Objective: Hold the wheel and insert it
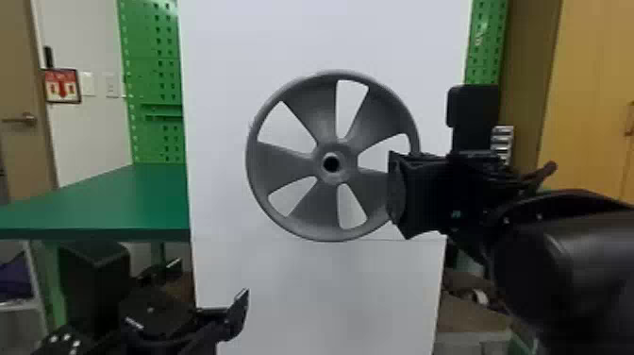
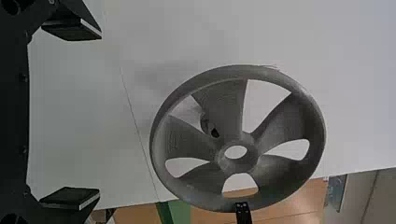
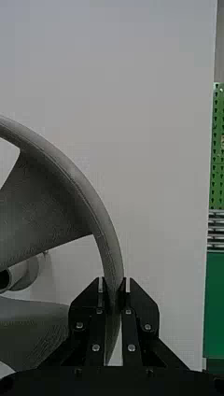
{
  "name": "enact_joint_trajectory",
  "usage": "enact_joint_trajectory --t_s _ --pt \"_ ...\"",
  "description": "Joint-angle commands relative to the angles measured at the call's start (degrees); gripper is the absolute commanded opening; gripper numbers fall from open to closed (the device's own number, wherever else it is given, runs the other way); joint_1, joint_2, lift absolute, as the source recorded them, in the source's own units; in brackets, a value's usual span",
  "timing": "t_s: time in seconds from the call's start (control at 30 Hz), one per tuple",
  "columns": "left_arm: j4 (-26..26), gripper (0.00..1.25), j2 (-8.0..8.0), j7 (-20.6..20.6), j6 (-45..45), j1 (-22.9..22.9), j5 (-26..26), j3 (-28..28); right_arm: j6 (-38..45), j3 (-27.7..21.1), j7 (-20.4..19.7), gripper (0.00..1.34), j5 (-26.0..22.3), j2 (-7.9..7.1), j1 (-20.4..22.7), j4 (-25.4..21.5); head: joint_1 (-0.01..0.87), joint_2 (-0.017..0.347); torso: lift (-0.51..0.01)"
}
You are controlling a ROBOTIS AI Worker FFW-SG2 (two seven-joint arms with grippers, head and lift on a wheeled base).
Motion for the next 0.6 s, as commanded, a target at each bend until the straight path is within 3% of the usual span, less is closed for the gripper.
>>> enact_joint_trajectory --t_s 0.0,0.57 --pt "0.0 1.15 0.00 0.0 0.0 -0.1 0.0 0.0 -0.2 -0.5 0.0 0.12 0.1 0.05 -0.3 0.4 0.210 0.009 -0.442" --pt "0.0 1.15 0.00 0.0 0.0 -0.2 0.0 0.0 -0.4 -1.5 0.0 0.12 1.0 0.05 -2.2 3.2 0.210 0.009 -0.442"
